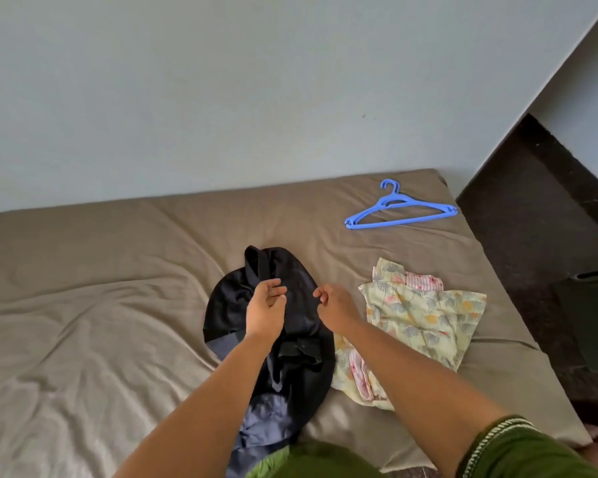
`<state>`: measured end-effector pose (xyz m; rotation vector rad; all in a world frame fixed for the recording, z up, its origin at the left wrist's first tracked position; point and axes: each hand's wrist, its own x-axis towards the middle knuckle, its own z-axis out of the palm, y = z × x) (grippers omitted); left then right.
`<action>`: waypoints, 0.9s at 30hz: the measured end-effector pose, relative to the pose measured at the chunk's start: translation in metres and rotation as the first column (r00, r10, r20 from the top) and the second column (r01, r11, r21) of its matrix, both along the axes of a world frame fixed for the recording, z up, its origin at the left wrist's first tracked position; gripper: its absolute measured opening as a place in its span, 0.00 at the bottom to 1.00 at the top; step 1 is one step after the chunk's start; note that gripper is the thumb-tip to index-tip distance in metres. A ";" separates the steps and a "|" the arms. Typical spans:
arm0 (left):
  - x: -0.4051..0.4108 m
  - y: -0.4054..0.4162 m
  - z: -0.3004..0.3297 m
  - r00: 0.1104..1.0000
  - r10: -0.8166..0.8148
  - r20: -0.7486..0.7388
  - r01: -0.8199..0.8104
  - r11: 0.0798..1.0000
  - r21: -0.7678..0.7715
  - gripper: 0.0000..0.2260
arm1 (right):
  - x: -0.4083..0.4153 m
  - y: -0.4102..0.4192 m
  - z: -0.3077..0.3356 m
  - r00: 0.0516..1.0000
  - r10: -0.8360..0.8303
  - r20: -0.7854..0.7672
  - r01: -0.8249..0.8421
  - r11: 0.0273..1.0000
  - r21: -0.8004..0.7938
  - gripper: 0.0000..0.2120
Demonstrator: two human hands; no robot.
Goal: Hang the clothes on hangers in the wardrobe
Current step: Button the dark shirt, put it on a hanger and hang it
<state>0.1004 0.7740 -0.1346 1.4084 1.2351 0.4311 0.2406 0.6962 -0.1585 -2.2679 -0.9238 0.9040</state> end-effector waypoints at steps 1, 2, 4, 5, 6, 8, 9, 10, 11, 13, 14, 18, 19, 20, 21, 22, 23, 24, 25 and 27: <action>0.014 0.005 -0.010 0.997 -0.068 -0.024 0.069 0.997 0.030 0.13 | 0.015 0.008 -0.009 1.000 -0.019 0.018 0.019 1.000 -0.004 0.12; 0.031 0.013 -0.021 0.991 -0.125 -0.047 0.128 0.990 0.064 0.13 | 0.032 0.019 -0.021 0.999 -0.034 0.029 0.034 0.999 -0.001 0.13; 0.068 0.030 -0.048 0.978 -0.192 -0.077 0.201 0.971 0.126 0.13 | 0.066 0.041 -0.051 0.997 -0.017 0.074 0.022 0.998 -0.058 0.09; 0.088 0.041 -0.061 0.974 -0.210 -0.083 0.221 0.963 0.155 0.13 | 0.085 0.054 -0.070 0.995 -0.023 0.101 0.032 0.995 -0.092 0.10; 0.109 0.052 -0.076 0.969 -0.229 -0.093 0.243 0.953 0.180 0.13 | 0.103 0.067 -0.088 0.992 -0.048 0.117 0.061 0.991 -0.115 0.12; 0.148 0.073 -0.106 0.958 -0.267 -0.104 0.283 0.936 0.210 0.15 | 0.138 0.090 -0.123 0.988 -0.072 0.136 0.092 0.984 -0.150 0.15; 0.165 0.082 -0.122 0.951 -0.290 -0.104 0.306 0.925 0.225 0.17 | 0.156 0.101 -0.140 0.983 -0.040 0.180 0.070 0.984 -0.163 0.17; 0.179 0.090 -0.138 0.943 -0.315 -0.107 0.332 0.913 0.237 0.18 | 0.174 0.111 -0.157 0.971 0.005 0.240 0.039 0.984 -0.177 0.18; 0.189 0.096 -0.154 0.936 -0.334 -0.114 0.352 0.903 0.247 0.19 | 0.193 0.120 -0.174 0.952 0.045 0.304 0.010 0.984 -0.176 0.19; 0.197 0.107 -0.190 0.936 -0.334 -0.112 0.352 0.899 0.261 0.21 | 0.234 0.138 -0.207 0.899 0.121 0.422 -0.050 0.983 -0.177 0.22; 0.197 0.111 -0.205 0.942 -0.320 -0.104 0.336 0.907 0.254 0.21 | 0.254 0.147 -0.224 0.863 0.154 0.482 -0.072 0.980 -0.186 0.23; 0.195 0.126 -0.244 0.965 -0.259 -0.038 0.261 0.944 0.204 0.22 | 0.312 0.164 -0.274 0.745 0.201 0.636 -0.054 0.969 -0.242 0.20; 0.199 0.132 -0.248 0.969 -0.245 -0.031 0.246 0.947 0.206 0.22 | 0.316 0.166 -0.280 0.710 0.245 0.660 -0.067 0.957 -0.283 0.19; 0.203 0.138 -0.251 0.972 -0.233 -0.035 0.235 0.949 0.208 0.22 | 0.318 0.166 -0.283 0.673 0.293 0.680 -0.083 0.942 -0.324 0.17; 0.208 0.142 -0.252 0.973 -0.226 -0.041 0.230 0.951 0.208 0.22 | 0.317 0.167 -0.282 0.638 0.331 0.695 -0.096 0.930 -0.354 0.16; 0.212 0.145 -0.252 0.973 -0.225 -0.047 0.230 0.950 0.210 0.21 | 0.318 0.167 -0.280 0.600 0.363 0.713 -0.108 0.920 -0.378 0.15; 0.214 0.146 -0.252 0.972 -0.228 -0.051 0.234 0.949 0.211 0.21 | 0.319 0.167 -0.278 0.555 0.394 0.733 -0.125 0.910 -0.395 0.15; 0.215 0.145 -0.250 0.971 -0.231 -0.052 0.237 0.949 0.207 0.21 | 0.320 0.166 -0.272 0.515 0.421 0.747 -0.139 0.901 -0.411 0.15; 0.214 0.144 -0.248 0.972 -0.231 -0.047 0.236 0.952 0.197 0.21 | 0.322 0.166 -0.265 0.486 0.437 0.757 -0.148 0.895 -0.422 0.15; 0.211 0.137 -0.243 0.973 -0.227 -0.031 0.229 0.957 0.179 0.20 | 0.325 0.165 -0.246 0.458 0.419 0.784 -0.181 0.907 -0.380 0.16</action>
